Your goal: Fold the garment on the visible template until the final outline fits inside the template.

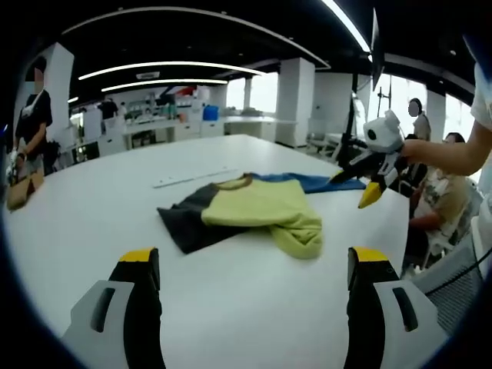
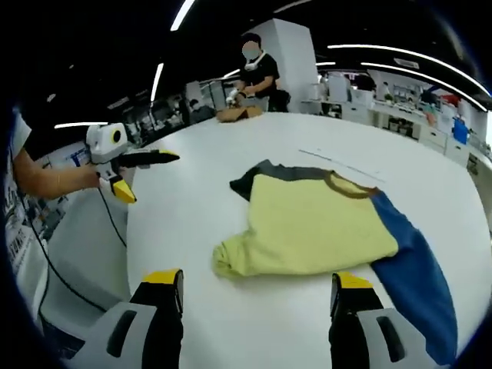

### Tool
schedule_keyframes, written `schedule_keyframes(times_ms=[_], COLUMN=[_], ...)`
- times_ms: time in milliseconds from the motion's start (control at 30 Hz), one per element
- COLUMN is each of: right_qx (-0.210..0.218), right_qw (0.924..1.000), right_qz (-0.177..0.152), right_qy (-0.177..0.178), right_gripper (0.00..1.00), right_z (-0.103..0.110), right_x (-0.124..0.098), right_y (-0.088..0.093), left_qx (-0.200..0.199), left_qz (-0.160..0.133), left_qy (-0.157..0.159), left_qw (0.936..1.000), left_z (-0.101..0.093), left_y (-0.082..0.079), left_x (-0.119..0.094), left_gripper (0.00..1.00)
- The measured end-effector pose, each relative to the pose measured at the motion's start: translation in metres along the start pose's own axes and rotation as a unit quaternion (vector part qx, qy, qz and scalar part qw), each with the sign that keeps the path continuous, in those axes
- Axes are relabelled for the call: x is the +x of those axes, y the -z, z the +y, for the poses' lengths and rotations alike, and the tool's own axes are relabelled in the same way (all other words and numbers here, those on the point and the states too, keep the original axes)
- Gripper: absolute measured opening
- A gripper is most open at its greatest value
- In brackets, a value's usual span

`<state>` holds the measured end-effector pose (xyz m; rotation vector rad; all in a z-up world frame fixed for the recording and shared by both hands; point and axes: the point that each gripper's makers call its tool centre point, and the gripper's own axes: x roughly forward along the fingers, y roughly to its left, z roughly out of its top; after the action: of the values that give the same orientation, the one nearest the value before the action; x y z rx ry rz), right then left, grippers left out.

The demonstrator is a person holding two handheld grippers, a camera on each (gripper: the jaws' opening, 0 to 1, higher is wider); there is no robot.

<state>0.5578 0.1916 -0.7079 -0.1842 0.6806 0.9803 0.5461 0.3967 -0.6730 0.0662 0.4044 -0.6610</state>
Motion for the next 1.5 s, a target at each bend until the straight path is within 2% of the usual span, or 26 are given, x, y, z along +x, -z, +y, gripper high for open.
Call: schedule_keyframes(times_ms=[367,633,867,967,1067,1167,1300,1433,1500], right_qx=[-0.07,-0.098,-0.118,-0.125,-0.151,-0.165,-0.168,-0.166,-0.149], right_qw=[0.9973,0.9942,0.9913,0.9901,0.9853,0.9817,0.9807,0.9805,0.9838], right_qz=[0.008,0.044,0.058,0.062,0.076,0.086,0.087,0.086,0.083], right_qy=[-0.019,-0.013,0.009,0.017,0.025,0.04,0.049,0.061,0.055], right_gripper=[0.56,0.45,0.32,0.31,0.29,0.23,0.17,0.04,0.03], right_z=[0.035,0.04,0.035,0.034,0.032,0.027,0.022,0.014,0.014], right_x=[0.036,0.059,0.076,0.08,0.083,0.086,0.09,0.09,0.088], right_y=[-0.011,0.004,0.013,0.015,0.02,0.024,0.026,0.024,0.022], left_qx=[0.006,0.006,0.004,0.005,0.004,0.004,0.003,0.003,0.003], left_qz=[0.003,0.004,0.007,0.008,0.01,0.013,0.014,0.017,0.018], left_qy=[0.001,0.004,0.002,0.001,-0.001,-0.002,-0.004,-0.006,-0.006], left_qw=[1.0,1.0,1.0,1.0,0.9999,0.9999,0.9999,0.9998,0.9998], left_z=[-0.003,-0.006,-0.006,-0.006,-0.005,-0.004,-0.004,-0.003,-0.002], left_y=[0.004,0.008,0.011,0.011,0.012,0.013,0.015,0.016,0.017], left_x=[-0.005,-0.006,-0.008,-0.009,-0.009,-0.01,-0.01,-0.01,-0.011], left_gripper=[0.98,0.97,0.96,0.96,0.95,0.95,0.94,0.93,0.93])
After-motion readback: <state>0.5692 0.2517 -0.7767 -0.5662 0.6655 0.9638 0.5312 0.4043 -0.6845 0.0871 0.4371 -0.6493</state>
